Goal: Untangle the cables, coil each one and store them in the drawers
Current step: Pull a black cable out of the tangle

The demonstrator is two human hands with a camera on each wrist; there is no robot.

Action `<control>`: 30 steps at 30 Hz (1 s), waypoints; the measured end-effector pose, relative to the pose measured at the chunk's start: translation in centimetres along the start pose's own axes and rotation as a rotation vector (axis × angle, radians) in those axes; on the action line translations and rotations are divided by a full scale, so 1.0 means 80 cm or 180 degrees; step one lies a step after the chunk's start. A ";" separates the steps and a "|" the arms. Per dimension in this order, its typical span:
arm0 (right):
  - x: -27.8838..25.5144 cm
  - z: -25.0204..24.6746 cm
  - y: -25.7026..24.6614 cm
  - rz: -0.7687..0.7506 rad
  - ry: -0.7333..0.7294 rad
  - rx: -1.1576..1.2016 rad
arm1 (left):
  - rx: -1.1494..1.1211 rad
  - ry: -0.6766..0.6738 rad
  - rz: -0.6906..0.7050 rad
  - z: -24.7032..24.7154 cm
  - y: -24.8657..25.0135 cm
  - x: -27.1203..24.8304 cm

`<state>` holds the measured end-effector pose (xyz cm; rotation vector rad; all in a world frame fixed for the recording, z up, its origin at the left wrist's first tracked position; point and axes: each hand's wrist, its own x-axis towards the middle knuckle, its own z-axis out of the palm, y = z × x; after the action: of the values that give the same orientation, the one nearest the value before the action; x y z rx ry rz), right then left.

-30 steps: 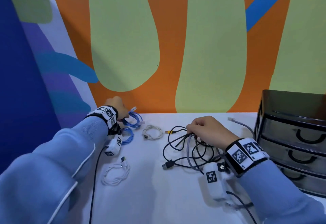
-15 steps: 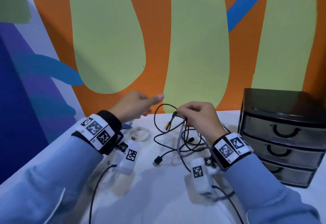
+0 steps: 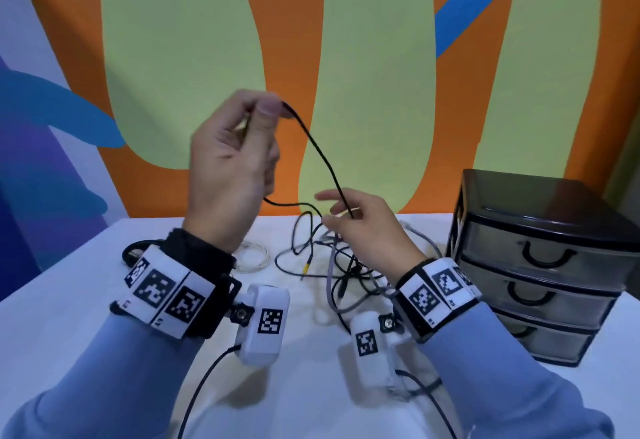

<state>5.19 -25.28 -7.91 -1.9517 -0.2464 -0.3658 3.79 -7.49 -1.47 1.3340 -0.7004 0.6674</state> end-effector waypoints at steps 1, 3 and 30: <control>0.000 -0.002 -0.002 -0.0002 0.0042 0.0215 | -0.0040 0.0202 0.0080 -0.005 0.001 0.001; -0.001 -0.007 -0.006 -0.0052 0.0167 0.0429 | -0.0040 0.0554 0.0170 -0.016 -0.003 0.002; 0.001 -0.018 0.022 0.1031 -0.1201 -0.1435 | -0.0055 0.0506 -0.0436 -0.030 -0.020 -0.001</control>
<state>5.65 -27.29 -8.90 -2.4536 -0.0869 0.1819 5.14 -5.28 -2.79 1.2850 -0.4814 0.6475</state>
